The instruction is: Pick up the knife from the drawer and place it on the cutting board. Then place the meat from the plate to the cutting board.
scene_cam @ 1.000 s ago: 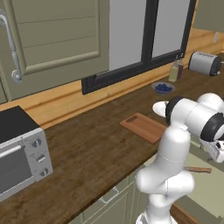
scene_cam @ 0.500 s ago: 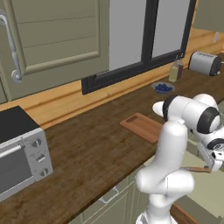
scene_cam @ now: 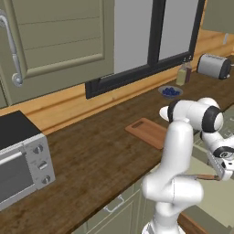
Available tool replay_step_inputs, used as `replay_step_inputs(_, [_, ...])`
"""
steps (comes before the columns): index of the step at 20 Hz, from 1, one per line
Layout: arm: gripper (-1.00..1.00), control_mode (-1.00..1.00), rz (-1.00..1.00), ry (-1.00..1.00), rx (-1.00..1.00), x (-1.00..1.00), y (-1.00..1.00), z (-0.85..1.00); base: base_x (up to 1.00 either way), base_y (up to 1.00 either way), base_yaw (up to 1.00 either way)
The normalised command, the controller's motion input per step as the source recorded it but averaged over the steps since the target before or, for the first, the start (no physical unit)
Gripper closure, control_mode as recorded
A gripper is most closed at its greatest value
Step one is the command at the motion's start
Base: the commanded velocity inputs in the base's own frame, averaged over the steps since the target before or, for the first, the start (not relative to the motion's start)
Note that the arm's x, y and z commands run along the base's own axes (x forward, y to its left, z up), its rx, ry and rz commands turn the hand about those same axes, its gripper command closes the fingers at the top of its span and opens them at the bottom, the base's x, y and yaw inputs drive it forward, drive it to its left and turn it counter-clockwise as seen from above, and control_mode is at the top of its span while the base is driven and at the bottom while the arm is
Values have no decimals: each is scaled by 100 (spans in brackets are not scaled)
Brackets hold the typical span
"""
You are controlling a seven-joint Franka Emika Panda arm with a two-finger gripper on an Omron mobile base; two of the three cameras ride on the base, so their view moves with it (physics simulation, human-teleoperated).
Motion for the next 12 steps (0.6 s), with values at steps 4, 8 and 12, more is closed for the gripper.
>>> replay_step_inputs(4, [-100, -100, 0, 4, 0, 18, -16, -15, 0, 0, 0])
replay_step_inputs(8, [-100, -100, 0, 4, 0, 5, 0, -26, 0, 0, 0])
replay_step_inputs(12, [-100, -100, 0, 2, -1, 1, 0, -31, 0, 0, 0])
